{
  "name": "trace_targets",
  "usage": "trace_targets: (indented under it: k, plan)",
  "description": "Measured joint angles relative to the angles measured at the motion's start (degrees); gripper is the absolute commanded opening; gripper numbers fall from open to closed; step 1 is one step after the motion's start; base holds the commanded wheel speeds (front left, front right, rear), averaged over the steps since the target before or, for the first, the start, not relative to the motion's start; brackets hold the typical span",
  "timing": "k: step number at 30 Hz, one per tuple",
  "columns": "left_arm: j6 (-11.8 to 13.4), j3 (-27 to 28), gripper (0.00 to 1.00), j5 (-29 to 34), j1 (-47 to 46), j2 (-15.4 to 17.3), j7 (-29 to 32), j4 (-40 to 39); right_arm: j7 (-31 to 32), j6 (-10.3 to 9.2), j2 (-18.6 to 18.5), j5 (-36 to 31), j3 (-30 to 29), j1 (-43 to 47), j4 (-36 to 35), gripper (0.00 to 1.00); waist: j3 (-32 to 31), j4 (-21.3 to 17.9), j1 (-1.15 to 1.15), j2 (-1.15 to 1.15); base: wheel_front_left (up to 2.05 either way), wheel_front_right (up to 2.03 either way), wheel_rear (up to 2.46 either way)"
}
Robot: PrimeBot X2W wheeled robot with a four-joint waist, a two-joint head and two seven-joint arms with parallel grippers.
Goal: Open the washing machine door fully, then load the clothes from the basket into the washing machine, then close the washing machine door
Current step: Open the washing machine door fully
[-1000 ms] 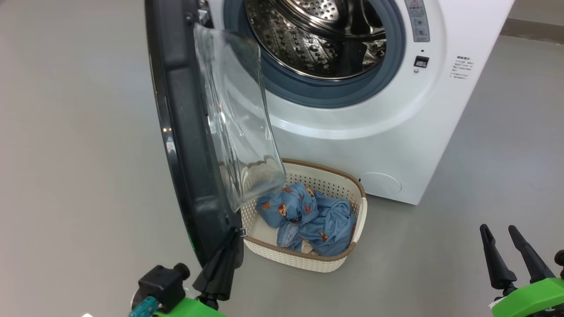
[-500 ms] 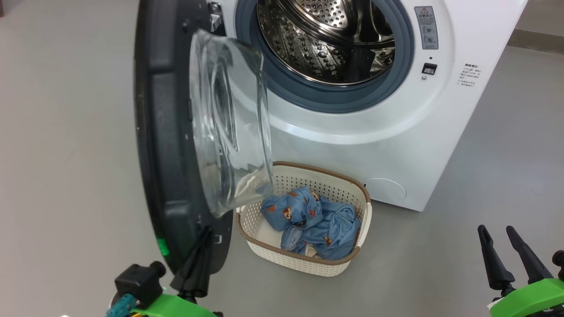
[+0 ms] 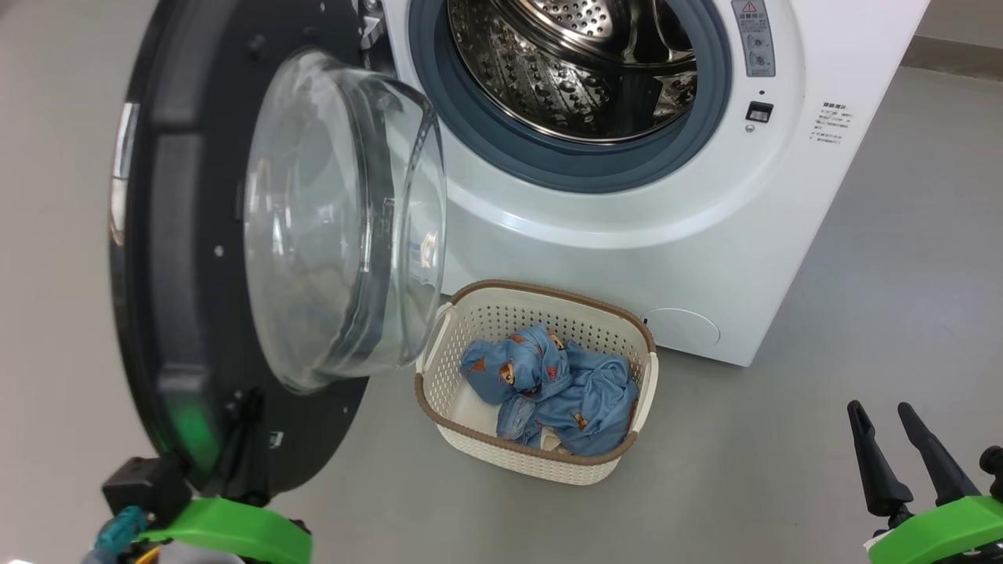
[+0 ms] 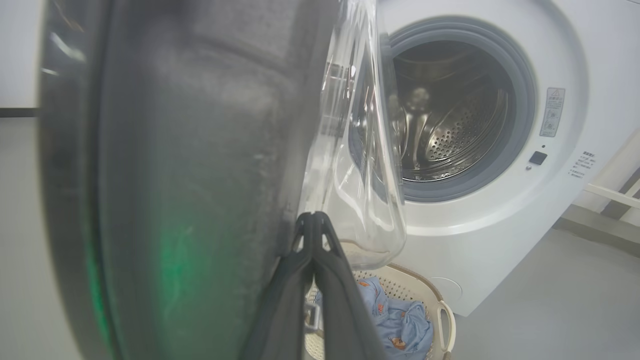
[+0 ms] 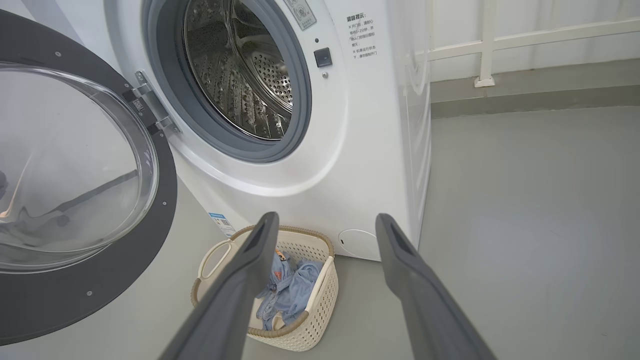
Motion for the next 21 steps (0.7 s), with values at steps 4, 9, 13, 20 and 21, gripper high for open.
trace_targets:
  k: [4, 9, 13, 20, 21]
  plan:
    - [1.0, 1.5, 0.0, 0.0, -0.5, 1.2, 0.0, 1.2, 0.0, 0.0, 0.2, 0.0, 0.0, 0.0, 0.0, 1.0, 0.1, -0.1, 0.0, 0.0, 0.0, 0.0, 0.0]
    - [1.4, 3.4, 0.0, 0.0, -1.4, 2.1, -0.3, 2.9, 0.0, 0.0, 0.2, 0.0, 0.0, 0.0, 0.0, 1.0, 0.5, -0.2, 0.0, 0.0, 0.0, 0.0, 0.0]
    - [1.6, 4.9, 0.0, 0.0, -3.0, 3.1, -0.3, 5.1, 0.0, 0.0, 0.2, 0.0, -0.1, 0.0, 0.0, 1.0, 0.9, -0.4, 0.0, 0.0, 0.0, 0.0, 0.0]
    - [1.8, 8.7, 0.0, 0.5, -7.2, 4.7, -0.8, 7.5, 0.0, 0.0, -0.3, 0.0, 0.1, -0.1, 0.0, 1.0, 2.1, -1.0, 0.0, 0.0, 0.0, 0.0, 0.0]
    - [1.8, 8.7, 0.0, 0.5, -7.2, 4.7, -0.8, 7.5, 0.0, 0.0, -0.3, 0.0, 0.1, -0.1, 0.0, 1.0, 2.1, -1.0, 0.0, 0.0, 0.0, 0.0, 0.0]
